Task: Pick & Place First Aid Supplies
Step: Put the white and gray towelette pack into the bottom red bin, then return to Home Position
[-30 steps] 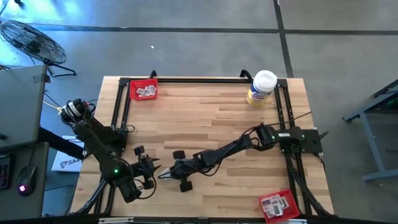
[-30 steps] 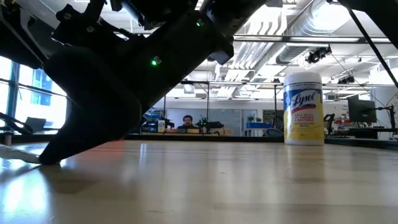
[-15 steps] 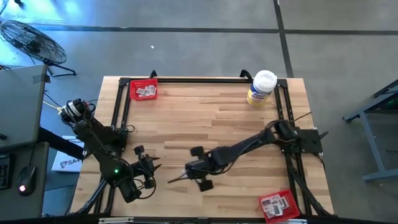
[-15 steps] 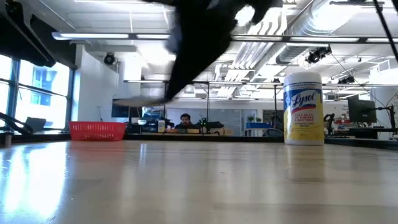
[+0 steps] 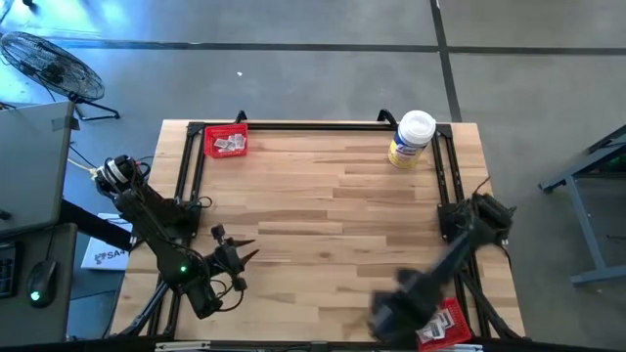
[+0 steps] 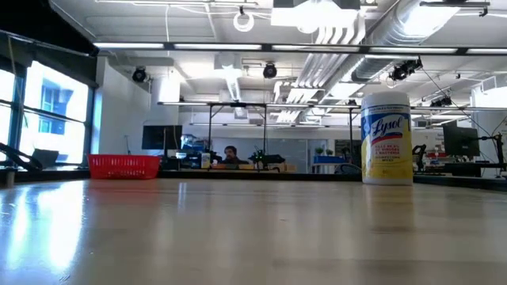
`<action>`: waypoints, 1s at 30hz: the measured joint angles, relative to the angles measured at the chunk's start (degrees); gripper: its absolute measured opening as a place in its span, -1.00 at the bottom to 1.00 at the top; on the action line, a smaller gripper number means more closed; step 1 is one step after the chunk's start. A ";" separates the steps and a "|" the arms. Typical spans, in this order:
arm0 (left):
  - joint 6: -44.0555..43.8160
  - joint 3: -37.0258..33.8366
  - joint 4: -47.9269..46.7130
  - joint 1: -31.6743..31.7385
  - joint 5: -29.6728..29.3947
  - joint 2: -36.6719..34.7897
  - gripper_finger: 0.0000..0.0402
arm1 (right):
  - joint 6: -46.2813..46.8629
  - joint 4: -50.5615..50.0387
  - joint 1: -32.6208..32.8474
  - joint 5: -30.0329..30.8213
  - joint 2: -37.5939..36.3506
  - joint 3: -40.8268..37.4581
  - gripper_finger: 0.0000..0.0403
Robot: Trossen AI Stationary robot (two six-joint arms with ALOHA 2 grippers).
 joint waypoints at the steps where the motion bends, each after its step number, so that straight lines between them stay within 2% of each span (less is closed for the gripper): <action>1: 0.02 0.00 0.05 0.00 -1.05 0.00 -0.38 | 3.56 0.29 2.18 -3.26 -0.36 -1.24 -1.00; 4: 0.04 0.00 0.55 0.02 -4.24 0.00 -0.38 | 11.05 0.77 8.04 -10.83 -1.78 -4.34 -1.00; 6: 0.05 0.00 1.20 0.04 -5.58 0.00 -0.38 | 14.45 1.80 10.82 -12.31 -2.33 -6.52 -1.00; 10: 0.02 0.00 2.73 0.02 -5.17 0.00 -0.38 | 18.34 6.03 13.50 -10.41 -2.32 -10.95 -1.00; 15: -1.42 0.00 2.71 0.02 -2.70 -1.29 -0.38 | 23.79 12.50 13.41 -8.36 -2.32 -16.38 -0.94; 19: -1.36 0.00 1.14 0.02 -2.43 -4.10 -0.38 | 24.44 12.12 12.39 -10.62 -2.35 -17.43 -0.77; 23: -1.33 0.00 0.08 1.50 -0.90 -8.13 -0.38 | 20.99 6.75 10.75 -10.40 -2.76 -13.77 -0.56; 25: -1.31 0.00 -0.64 3.51 2.19 -10.10 -0.38 | 16.95 3.09 9.58 -7.01 -3.78 -11.27 -0.49; 27: -1.04 0.02 -0.36 6.77 4.66 -10.98 -0.38 | 12.13 1.26 8.24 1.11 -5.35 -9.89 -0.46; 30: 0.31 -0.10 0.91 12.06 8.21 -10.78 -0.38 | 2.61 5.33 5.35 13.57 -9.22 -11.11 -0.49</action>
